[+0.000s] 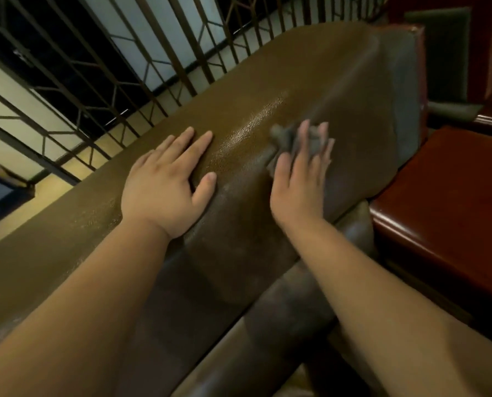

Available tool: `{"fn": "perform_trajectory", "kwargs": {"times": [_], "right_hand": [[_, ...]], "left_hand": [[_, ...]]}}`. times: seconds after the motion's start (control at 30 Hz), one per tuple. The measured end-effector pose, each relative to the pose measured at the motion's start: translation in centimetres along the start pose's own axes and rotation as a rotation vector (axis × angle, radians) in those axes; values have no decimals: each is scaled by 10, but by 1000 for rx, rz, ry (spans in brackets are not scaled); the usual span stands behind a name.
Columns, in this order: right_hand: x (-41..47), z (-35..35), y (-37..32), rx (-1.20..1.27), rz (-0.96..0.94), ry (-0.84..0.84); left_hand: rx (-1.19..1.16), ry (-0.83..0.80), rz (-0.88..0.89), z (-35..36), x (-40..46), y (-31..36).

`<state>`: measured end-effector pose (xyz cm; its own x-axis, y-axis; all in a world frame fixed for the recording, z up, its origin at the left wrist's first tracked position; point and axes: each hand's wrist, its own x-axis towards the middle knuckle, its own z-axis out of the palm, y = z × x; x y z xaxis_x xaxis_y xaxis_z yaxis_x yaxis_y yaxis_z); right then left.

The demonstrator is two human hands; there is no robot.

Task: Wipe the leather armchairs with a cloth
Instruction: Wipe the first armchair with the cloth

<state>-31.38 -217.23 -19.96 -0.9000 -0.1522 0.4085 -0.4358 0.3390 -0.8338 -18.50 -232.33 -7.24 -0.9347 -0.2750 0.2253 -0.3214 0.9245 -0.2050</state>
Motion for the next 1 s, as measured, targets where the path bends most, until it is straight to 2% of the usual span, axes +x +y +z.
{"fn": "perform_trajectory", "kwargs": {"times": [0.03, 0.07, 0.1, 0.2, 0.27, 0.3, 0.37, 0.47, 0.53, 0.57, 0.7, 0.77, 0.8, 0.87, 0.93, 1.0], "right_hand": [[9, 1, -8, 66, 110, 36], [8, 4, -20, 56, 124, 46], [-3, 9, -30, -12, 36, 31], [-61, 16, -38, -158, -443, -172], [-62, 8, -24, -227, -620, -254], [-46, 3, -17, -257, -643, -251], [-11, -8, -13, -283, -507, -195], [16, -17, -27, -134, -135, -112], [-8, -3, -52, -24, -16, -76], [-33, 7, -65, 7, -23, -88], [-150, 39, -77, -144, -450, -305], [-144, 35, -52, -234, -624, -333], [-127, 30, -39, -271, -645, -304], [-85, 19, -23, -264, -467, -197], [-47, 12, -20, -86, -124, -86], [-41, 15, -36, 38, 43, -25]], "left_hand": [[-1, 11, 0, 0, 2, 1], [0, 21, -5, -1, 3, 2], [5, 32, -13, -1, 4, 1], [4, 48, -26, -3, 0, 1], [-18, 53, -48, -5, -4, 2], [-30, 56, -69, -6, -6, 3], [-66, 61, -151, -11, -14, 5], [-50, 64, -275, -12, -43, 6], [25, 45, -317, -9, -71, 1], [59, 38, -338, -8, -85, -4], [129, 54, -395, -2, -124, -25], [157, 83, -399, 2, -131, -25], [163, 103, -398, 5, -132, -23], [168, 142, -394, 9, -129, -20], [167, 188, -382, 12, -127, -20], [170, 226, -363, 13, -127, -21]]}}
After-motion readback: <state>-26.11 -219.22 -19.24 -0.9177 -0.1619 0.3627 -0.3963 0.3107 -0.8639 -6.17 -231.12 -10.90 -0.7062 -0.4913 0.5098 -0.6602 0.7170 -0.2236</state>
